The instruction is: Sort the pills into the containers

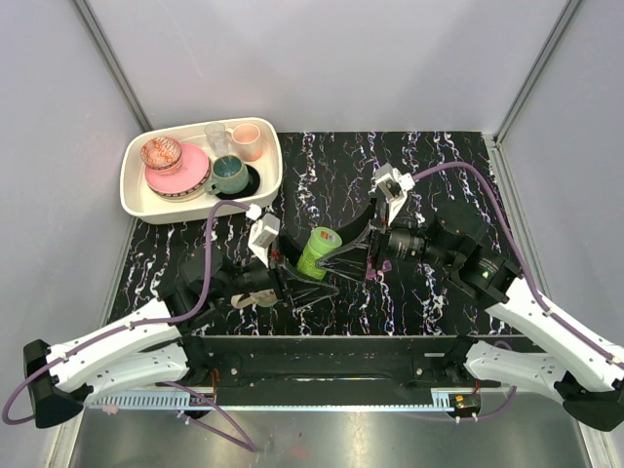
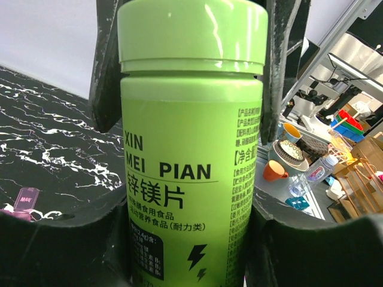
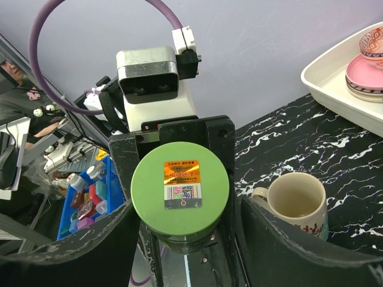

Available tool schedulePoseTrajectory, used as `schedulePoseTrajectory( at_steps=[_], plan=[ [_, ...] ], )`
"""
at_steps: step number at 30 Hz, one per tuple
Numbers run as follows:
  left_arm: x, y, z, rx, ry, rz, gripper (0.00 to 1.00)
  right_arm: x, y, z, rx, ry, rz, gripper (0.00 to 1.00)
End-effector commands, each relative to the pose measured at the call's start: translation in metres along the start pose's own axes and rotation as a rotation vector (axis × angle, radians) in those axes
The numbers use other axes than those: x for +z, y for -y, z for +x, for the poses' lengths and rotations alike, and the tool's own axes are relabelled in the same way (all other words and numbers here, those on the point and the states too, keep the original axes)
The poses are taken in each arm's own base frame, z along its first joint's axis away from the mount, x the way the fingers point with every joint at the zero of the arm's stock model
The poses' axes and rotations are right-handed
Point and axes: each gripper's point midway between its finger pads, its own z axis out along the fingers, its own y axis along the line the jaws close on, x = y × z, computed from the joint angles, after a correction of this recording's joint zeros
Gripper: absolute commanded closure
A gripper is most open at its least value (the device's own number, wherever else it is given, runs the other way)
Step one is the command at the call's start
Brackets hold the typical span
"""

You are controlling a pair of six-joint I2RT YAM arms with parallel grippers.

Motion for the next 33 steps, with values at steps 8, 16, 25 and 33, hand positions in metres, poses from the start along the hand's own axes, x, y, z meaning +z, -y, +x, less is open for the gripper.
schedulePoseTrajectory(
  at_steps=[8, 16, 25, 33],
  plan=[
    [-0.003, 0.014, -0.021, 0.048, 0.084, 0.053, 1.0, -0.009, -0.011, -0.009, -0.044, 0.034, -0.019, 0.24],
    [-0.005, -0.007, -0.023, 0.038, 0.091, -0.079, 1.0, -0.003, 0.0, -0.043, 0.017, 0.148, 0.083, 0.18],
    [-0.006, -0.018, -0.027, 0.043, 0.101, -0.144, 1.0, 0.008, 0.031, -0.048, 0.114, 0.214, 0.206, 0.17],
    [-0.006, -0.019, -0.031, 0.055, 0.113, -0.152, 1.0, 0.011, 0.041, -0.041, 0.142, 0.209, 0.236, 0.21]
  ],
)
